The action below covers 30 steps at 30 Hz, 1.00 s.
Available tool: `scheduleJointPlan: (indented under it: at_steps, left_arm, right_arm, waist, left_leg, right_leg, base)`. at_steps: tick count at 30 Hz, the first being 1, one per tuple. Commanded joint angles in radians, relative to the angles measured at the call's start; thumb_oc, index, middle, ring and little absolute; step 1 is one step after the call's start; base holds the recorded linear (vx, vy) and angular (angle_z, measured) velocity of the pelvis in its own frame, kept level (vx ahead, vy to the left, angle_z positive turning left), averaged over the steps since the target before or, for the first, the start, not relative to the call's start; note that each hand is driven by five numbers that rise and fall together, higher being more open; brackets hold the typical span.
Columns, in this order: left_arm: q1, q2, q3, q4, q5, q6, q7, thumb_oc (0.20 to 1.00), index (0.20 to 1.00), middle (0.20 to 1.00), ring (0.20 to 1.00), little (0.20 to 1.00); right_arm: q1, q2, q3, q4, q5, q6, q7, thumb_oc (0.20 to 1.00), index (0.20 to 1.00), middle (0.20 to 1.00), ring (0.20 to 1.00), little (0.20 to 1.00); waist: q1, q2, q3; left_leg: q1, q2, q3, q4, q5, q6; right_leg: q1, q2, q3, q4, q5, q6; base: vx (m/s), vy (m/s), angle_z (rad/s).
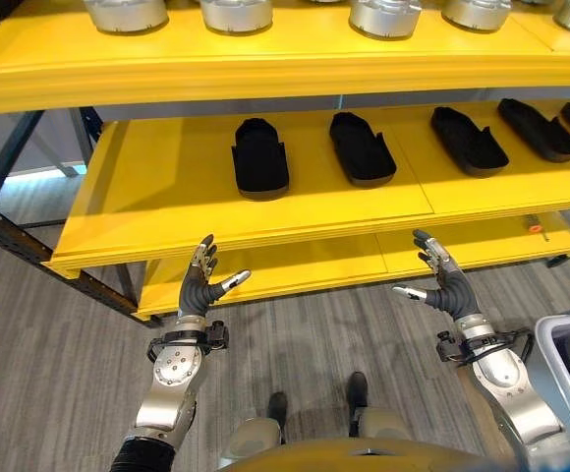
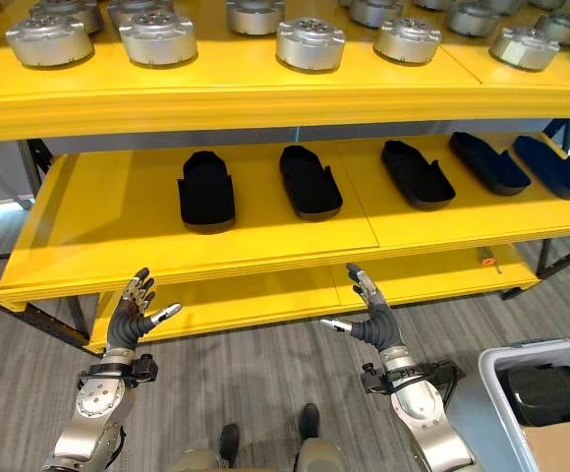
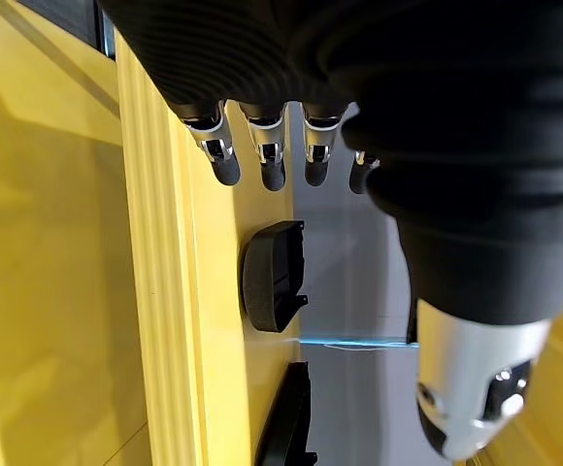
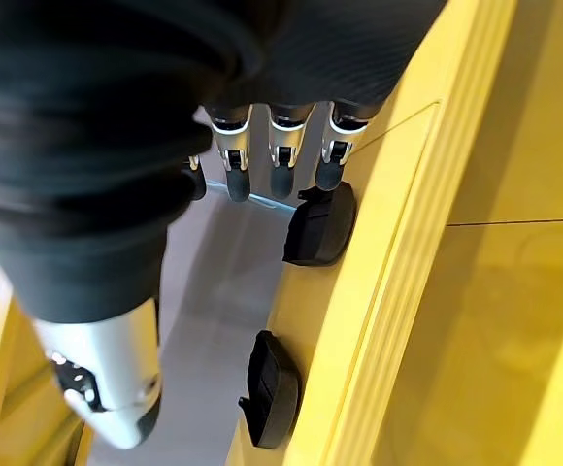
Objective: Move parts from the plastic box to the shelf.
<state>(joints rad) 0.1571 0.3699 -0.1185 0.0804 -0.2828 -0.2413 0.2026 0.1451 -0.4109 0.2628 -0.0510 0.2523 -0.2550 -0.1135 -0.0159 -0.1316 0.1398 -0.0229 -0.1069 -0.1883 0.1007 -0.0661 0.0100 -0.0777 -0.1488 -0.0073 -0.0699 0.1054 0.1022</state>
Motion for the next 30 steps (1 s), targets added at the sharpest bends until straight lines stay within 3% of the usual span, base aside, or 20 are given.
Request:
scheduleJointPlan:
  at_steps: [1, 5, 9, 12, 14, 15, 16, 17, 18, 20, 21, 22, 23, 26, 28, 30]
  left_arm:
    - [-0.034, 0.001, -0.018, -0.034, 0.037, -0.047, 0.002, 1.000, 1.000, 1.000, 1.000, 1.000]
    - [-0.027, 0.026, -0.038, -0.037, 0.028, -0.048, -0.026, 1.000, 1.000, 1.000, 1.000, 1.000]
    - [-0.021, 0.038, -0.041, -0.041, 0.007, -0.041, -0.042, 1.000, 1.000, 1.000, 1.000, 1.000]
    - [-0.036, 0.052, -0.045, -0.043, 0.006, -0.041, -0.043, 1.000, 1.000, 1.000, 1.000, 1.000]
    - [-0.044, 0.057, -0.037, -0.036, 0.013, -0.040, -0.028, 1.000, 1.000, 1.000, 1.000, 1.000]
    - [-0.045, 0.057, -0.037, -0.035, 0.013, -0.040, -0.028, 1.000, 1.000, 1.000, 1.000, 1.000]
    - [-0.044, 0.058, -0.030, -0.037, 0.011, -0.041, -0.027, 1.000, 1.000, 1.000, 1.000, 1.000]
    - [-0.040, 0.057, -0.022, -0.043, 0.003, -0.043, -0.028, 1.000, 1.000, 1.000, 1.000, 1.000]
    - [-0.040, 0.055, -0.015, -0.043, -0.011, -0.047, -0.030, 1.000, 1.000, 1.000, 1.000, 1.000]
    - [-0.043, 0.045, -0.013, -0.041, -0.018, -0.045, -0.031, 1.000, 1.000, 1.000, 1.000, 1.000]
    - [-0.043, 0.045, -0.014, -0.041, -0.018, -0.045, -0.031, 1.000, 1.000, 1.000, 1.000, 1.000]
    - [-0.046, 0.037, -0.012, -0.031, -0.013, -0.048, -0.030, 1.000, 1.000, 1.000, 1.000, 1.000]
    - [-0.051, 0.030, -0.012, -0.021, -0.010, -0.045, -0.028, 1.000, 1.000, 1.000, 1.000, 1.000]
    - [-0.075, 0.013, -0.029, 0.012, -0.004, -0.046, -0.016, 1.000, 1.000, 1.000, 1.000, 1.000]
    - [-0.109, -0.004, -0.040, 0.017, -0.023, -0.045, -0.007, 1.000, 1.000, 1.000, 1.000, 1.000]
    - [-0.112, -0.010, -0.046, 0.016, -0.027, -0.048, -0.010, 1.000, 1.000, 1.000, 1.000, 1.000]
  right_arm:
    - [-0.106, -0.017, 0.010, -0.024, 0.087, -0.034, 0.035, 1.000, 1.000, 1.000, 1.000, 1.000]
    - [-0.105, -0.002, 0.042, -0.006, 0.129, -0.005, 0.074, 1.000, 1.000, 1.000, 1.000, 1.000]
    - [-0.101, 0.001, 0.061, -0.010, 0.164, 0.012, 0.099, 1.000, 1.000, 1.000, 1.000, 1.000]
    - [-0.128, 0.000, 0.078, -0.010, 0.134, 0.015, 0.100, 1.000, 1.000, 1.000, 1.000, 1.000]
    - [-0.157, 0.028, 0.084, 0.016, 0.140, 0.014, 0.083, 1.000, 1.000, 1.000, 1.000, 1.000]
    - [-0.158, 0.028, 0.084, 0.017, 0.139, 0.013, 0.083, 1.000, 1.000, 1.000, 1.000, 1.000]
    - [-0.165, 0.035, 0.087, 0.025, 0.140, 0.015, 0.078, 1.000, 1.000, 1.000, 1.000, 1.000]
    - [-0.179, 0.039, 0.091, 0.032, 0.137, 0.015, 0.073, 1.000, 1.000, 1.000, 1.000, 1.000]
    - [-0.197, 0.041, 0.090, 0.052, 0.124, 0.016, 0.065, 1.000, 1.000, 1.000, 1.000, 1.000]
    - [-0.208, 0.049, 0.087, 0.057, 0.098, 0.020, 0.053, 1.000, 1.000, 1.000, 1.000, 1.000]
    - [-0.207, 0.049, 0.087, 0.057, 0.097, 0.020, 0.052, 1.000, 1.000, 1.000, 1.000, 1.000]
    - [-0.195, 0.051, 0.070, 0.044, 0.088, 0.021, 0.046, 1.000, 1.000, 1.000, 1.000, 1.000]
    - [-0.184, 0.048, 0.062, 0.043, 0.087, 0.021, 0.046, 1.000, 1.000, 1.000, 1.000, 1.000]
    - [-0.164, 0.044, 0.043, 0.045, 0.077, 0.021, 0.032, 1.000, 1.000, 1.000, 1.000, 1.000]
    - [-0.137, 0.018, 0.005, 0.028, 0.091, 0.012, 0.020, 1.000, 1.000, 1.000, 1.000, 1.000]
    - [-0.131, 0.009, -0.001, 0.024, 0.090, 0.010, 0.018, 1.000, 1.000, 1.000, 1.000, 1.000]
  waist:
    - [-0.003, 0.066, -0.022]
    - [-0.004, 0.066, -0.046]
    - [-0.007, 0.070, -0.033]
    - [-0.009, 0.079, -0.003]
    - [-0.002, 0.090, 0.025]
    - [-0.002, 0.090, 0.026]
    - [0.000, 0.097, 0.028]
    - [0.003, 0.107, 0.031]
    - [0.012, 0.119, 0.037]
    - [0.011, 0.120, 0.041]
    - [0.011, 0.124, 0.047]
    - [0.004, 0.105, 0.041]
    - [0.010, 0.098, 0.031]
    - [-0.002, 0.081, 0.019]
    - [-0.035, 0.090, 0.002]
    - [-0.044, 0.095, -0.001]
  left_leg:
    - [-0.060, 0.005, 0.020, -0.069, 0.088, 0.004]
    - [-0.005, 0.029, 0.091, -0.131, 0.091, 0.023]
    - [0.015, 0.033, 0.147, -0.108, 0.053, 0.039]
    - [0.013, 0.045, 0.201, -0.072, 0.024, 0.054]
    - [0.041, 0.068, 0.268, -0.069, 0.002, 0.053]
    - [0.043, 0.067, 0.268, -0.070, 0.001, 0.053]
    - [0.053, 0.076, 0.290, -0.076, -0.003, 0.050]
    - [0.068, 0.093, 0.319, -0.088, -0.010, 0.042]
    - [0.087, 0.121, 0.367, -0.105, -0.012, 0.021]
    - [0.114, 0.132, 0.389, -0.128, -0.015, 0.007]
    - [0.125, 0.135, 0.389, -0.132, -0.017, 0.006]
    - [0.147, 0.132, 0.400, -0.150, -0.020, -0.007]
    - [0.163, 0.135, 0.398, -0.158, -0.040, -0.015]
    - [0.175, 0.155, 0.394, -0.148, -0.046, -0.035]
    - [0.182, 0.229, 0.375, -0.104, -0.061, -0.073]
    - [0.181, 0.245, 0.371, -0.092, -0.061, -0.080]
  right_leg:
    - [0.103, 0.132, -0.073, 0.035, -0.106, -0.042]
    - [0.100, 0.124, -0.028, 0.047, -0.098, -0.023]
    - [0.084, 0.124, 0.020, 0.100, -0.111, -0.013]
    - [0.014, 0.126, 0.027, 0.216, -0.122, 0.006]
    - [-0.052, 0.068, -0.087, 0.306, -0.095, 0.050]
    - [-0.052, 0.068, -0.086, 0.308, -0.097, 0.051]
    - [-0.064, 0.030, -0.128, 0.298, -0.079, 0.057]
    - [-0.070, -0.011, -0.181, 0.260, -0.065, 0.053]
    - [-0.108, -0.101, -0.276, 0.187, -0.004, 0.058]
    - [-0.116, -0.157, -0.334, 0.109, 0.059, 0.083]
    - [-0.103, -0.152, -0.337, 0.101, 0.061, 0.084]
    - [-0.096, -0.177, -0.340, 0.073, 0.103, 0.101]
    - [-0.072, -0.169, -0.359, 0.065, 0.087, 0.112]
    - [-0.063, -0.153, -0.369, 0.087, 0.074, 0.094]
    - [-0.059, -0.128, -0.393, 0.151, 0.019, 0.066]
    - [-0.055, -0.115, -0.400, 0.161, 0.000, 0.056]
  base:
    - [0.04, 0.038, -0.66]
    - [0.10, 0.119, -0.54]
    - [0.03, 0.095, -0.75]
    - [-0.03, 0.062, -0.47]
    - [-0.03, 0.053, -0.71]
    - [0.00, -0.012, -1.00]
    - [0.01, -0.056, -1.07]
    - [0.03, -0.135, -1.18]
    - [0.06, -0.163, -1.27]
    - [0.11, -0.136, -1.06]
    - [0.18, -0.181, -0.88]
    - [0.23, -0.166, -0.64]
    - [0.17, -0.180, -0.17]
    - [0.22, -0.253, 0.13]
    - [0.28, -0.340, 0.20]
    - [0.16, -0.227, 0.08]
